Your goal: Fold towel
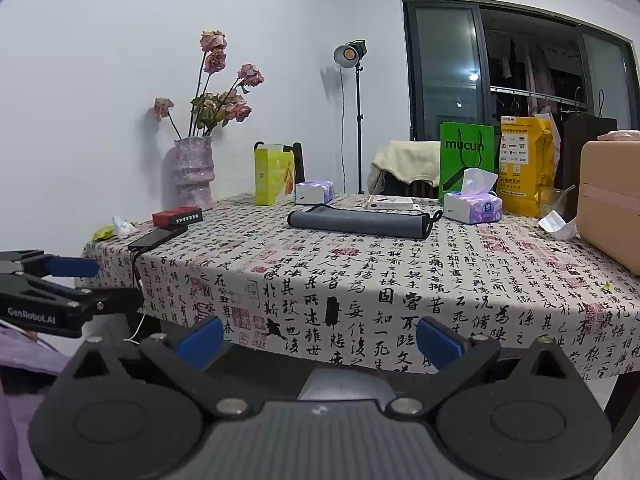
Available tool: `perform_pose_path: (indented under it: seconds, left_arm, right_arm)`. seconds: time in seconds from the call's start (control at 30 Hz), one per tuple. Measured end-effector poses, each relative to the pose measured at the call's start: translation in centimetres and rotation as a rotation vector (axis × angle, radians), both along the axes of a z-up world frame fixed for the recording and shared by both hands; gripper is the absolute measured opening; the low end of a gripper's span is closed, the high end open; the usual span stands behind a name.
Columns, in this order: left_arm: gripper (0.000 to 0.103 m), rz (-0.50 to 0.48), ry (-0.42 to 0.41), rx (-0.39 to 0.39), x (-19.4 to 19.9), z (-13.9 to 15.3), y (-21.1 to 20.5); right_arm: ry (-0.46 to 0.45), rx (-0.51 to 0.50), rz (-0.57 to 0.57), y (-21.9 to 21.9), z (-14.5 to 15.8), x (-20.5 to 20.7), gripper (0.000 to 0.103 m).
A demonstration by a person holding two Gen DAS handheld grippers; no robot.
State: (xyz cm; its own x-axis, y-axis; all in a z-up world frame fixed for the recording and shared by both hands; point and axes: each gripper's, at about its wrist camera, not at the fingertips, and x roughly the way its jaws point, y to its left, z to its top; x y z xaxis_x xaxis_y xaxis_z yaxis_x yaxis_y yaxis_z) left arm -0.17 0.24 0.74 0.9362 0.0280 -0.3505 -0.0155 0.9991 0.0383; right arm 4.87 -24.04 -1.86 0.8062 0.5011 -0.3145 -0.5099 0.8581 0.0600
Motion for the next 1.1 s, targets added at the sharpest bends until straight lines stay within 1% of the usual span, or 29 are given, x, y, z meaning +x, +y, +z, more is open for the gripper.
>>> perform_pose_path:
  seconds: [0.8, 1.1]
  left_arm:
    - [0.103, -0.005, -0.005, 0.005, 0.01, -0.02, -0.03]
    - [0.103, -0.012, -0.013, 0.021, -0.01, 0.13, -0.12]
  right_arm:
    - [0.002, 0.011, -0.002, -0.30, -0.21, 0.18, 0.103]
    - [0.008, 0.013, -0.007, -0.39, -0.30, 0.22, 0.103]
